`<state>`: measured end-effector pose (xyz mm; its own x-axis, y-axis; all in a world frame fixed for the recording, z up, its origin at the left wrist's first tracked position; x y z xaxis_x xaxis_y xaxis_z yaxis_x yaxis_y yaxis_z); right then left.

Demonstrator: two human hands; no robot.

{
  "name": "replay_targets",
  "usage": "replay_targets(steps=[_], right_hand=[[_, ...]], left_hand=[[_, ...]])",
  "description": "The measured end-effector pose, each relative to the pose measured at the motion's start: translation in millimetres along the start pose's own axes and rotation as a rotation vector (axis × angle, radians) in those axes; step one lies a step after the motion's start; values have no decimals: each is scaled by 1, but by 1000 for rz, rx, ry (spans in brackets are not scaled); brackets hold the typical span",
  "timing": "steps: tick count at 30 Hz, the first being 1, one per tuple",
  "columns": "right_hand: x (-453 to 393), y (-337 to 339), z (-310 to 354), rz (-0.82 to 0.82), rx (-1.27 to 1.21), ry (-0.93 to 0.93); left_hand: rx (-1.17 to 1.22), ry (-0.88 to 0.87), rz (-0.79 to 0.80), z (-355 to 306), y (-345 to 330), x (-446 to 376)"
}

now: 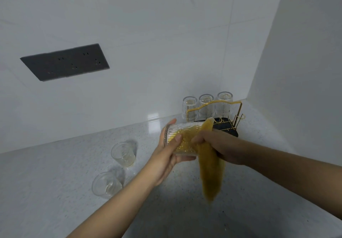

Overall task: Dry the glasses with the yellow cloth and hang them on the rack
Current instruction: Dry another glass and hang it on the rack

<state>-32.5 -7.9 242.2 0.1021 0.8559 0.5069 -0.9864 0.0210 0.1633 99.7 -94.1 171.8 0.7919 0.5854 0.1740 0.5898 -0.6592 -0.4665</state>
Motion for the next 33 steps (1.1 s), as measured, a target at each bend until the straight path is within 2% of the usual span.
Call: replay_targets(steps=[1,2,3,6,8,9,11,14,16,18,20,23,25,27,30,33], right_hand=[[2,1,2,44,-142,-24],[4,1,2,83,-168,-27],[6,2,0,114,-65,4],[9,-2,-10,174,691,305],[6,-6,-19,10,1093,604],[5,-8,-23,-81,1165,699],[9,-12,-22,-194,1167,674],[4,-11,-26,-240,1241,476],[2,-11,-27,-258,1247,425],[-5,-10,-28,-341,1239,615],[-9,-12,-29,-295,1182,705],[-10,-19,-24,-57,897,547],[-13,-20,-23,44,678,383],[-14,-19,-23,115,461,300],[-10,-14,-19,131,121,272],[-2,-9,-10,113,-83,298]], left_hand=[[0,-63,-29,0,-2,0],[-8,-93,-57,-2,-4,0],[-13,-86,-78,-3,-6,1],[-7,97,-91,-8,-9,5],[-72,209,-73,-14,-9,5],[-101,251,-61,-18,-8,4],[-143,318,-41,-25,-8,2],[-193,336,-30,-28,-8,-1],[-194,315,-46,-27,-7,-3],[-182,306,-57,-30,-5,-5],[-177,285,-60,-31,-4,-7],[-145,295,-103,-27,-2,-8],[-106,293,-148,-21,-2,-6],[-72,240,-168,-17,-3,-4],[-33,116,-209,-15,-7,0],[-57,16,-266,-8,-10,2]])
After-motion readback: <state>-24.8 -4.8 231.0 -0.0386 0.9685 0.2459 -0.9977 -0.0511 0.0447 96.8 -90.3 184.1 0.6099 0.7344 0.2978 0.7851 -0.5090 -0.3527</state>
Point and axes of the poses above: each hand's wrist, its own x-axis away from the middle knuckle, its own y-axis out of the back of the hand, z = x × y, the point moved 1 cm from there along -x, towards the middle knuckle, and after that the axes turned 1 degree about x, right-handed, at the moved point
